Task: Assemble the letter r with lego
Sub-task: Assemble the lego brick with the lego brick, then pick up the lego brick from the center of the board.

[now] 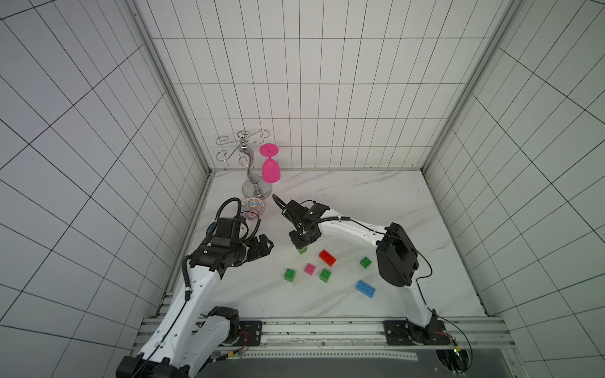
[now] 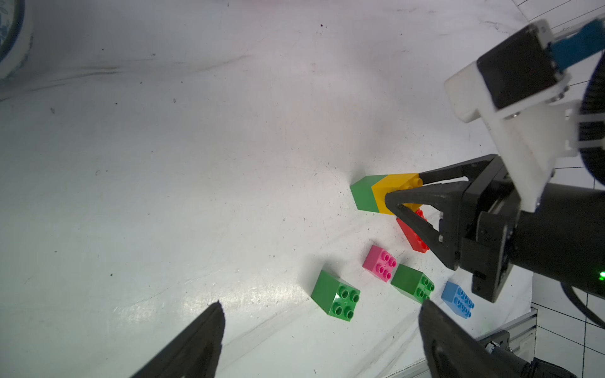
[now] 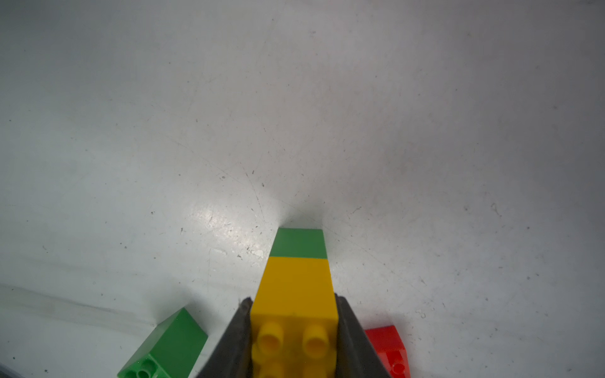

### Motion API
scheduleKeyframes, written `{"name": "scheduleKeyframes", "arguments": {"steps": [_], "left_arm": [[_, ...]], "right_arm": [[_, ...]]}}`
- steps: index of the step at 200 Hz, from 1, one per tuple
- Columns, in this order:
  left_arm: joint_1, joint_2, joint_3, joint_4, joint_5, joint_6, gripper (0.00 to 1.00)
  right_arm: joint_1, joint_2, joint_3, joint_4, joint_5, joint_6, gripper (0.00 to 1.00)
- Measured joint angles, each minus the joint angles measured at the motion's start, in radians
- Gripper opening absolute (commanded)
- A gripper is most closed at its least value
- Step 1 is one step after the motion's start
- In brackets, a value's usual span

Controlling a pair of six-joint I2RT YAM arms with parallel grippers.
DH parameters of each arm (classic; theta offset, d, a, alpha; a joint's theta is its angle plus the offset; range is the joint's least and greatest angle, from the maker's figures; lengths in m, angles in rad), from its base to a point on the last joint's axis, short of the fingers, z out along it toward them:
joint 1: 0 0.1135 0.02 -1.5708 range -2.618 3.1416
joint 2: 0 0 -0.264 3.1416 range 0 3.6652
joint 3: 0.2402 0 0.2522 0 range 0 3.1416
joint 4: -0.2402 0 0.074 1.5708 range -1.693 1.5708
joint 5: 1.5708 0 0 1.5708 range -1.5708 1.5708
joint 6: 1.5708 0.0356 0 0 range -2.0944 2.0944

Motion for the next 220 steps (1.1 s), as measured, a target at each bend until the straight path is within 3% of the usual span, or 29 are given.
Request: {"name": "scheduleKeyframes", "arguments": {"steps": [25, 46, 95, 139, 183, 220], "left_arm": [[0.000, -0.014, 0.000, 0.004, 0.010, 0.004, 0.93], [0.000, -0.035, 0.000, 0.013, 0.012, 0.009, 0.93], [0.000, -0.124, -0.011, 0.036, 0.011, 0.007, 0.93], [0.000, -0.174, -0.012, 0.039, 0.011, 0.000, 0.93], [0.000, -0.182, -0.022, 0.042, 0.011, -0.001, 0.93], [0.000, -0.190, -0.027, 0.044, 0.011, -0.004, 0.93]], "right_arm": [[0.006, -0.023, -0.027, 0.028, 0.006, 0.014, 0.36], [0.010, -0.026, -0.037, 0.030, 0.013, 0.026, 0.56], [0.011, -0.026, -0.056, -0.028, 0.009, 0.037, 0.71], [0.011, -0.159, -0.087, -0.041, 0.013, 0.064, 0.75], [-0.027, -0.433, -0.327, -0.019, 0.036, 0.087, 0.73], [-0.095, -0.421, -0.480, -0.010, 0.014, 0.087, 0.71]]}}
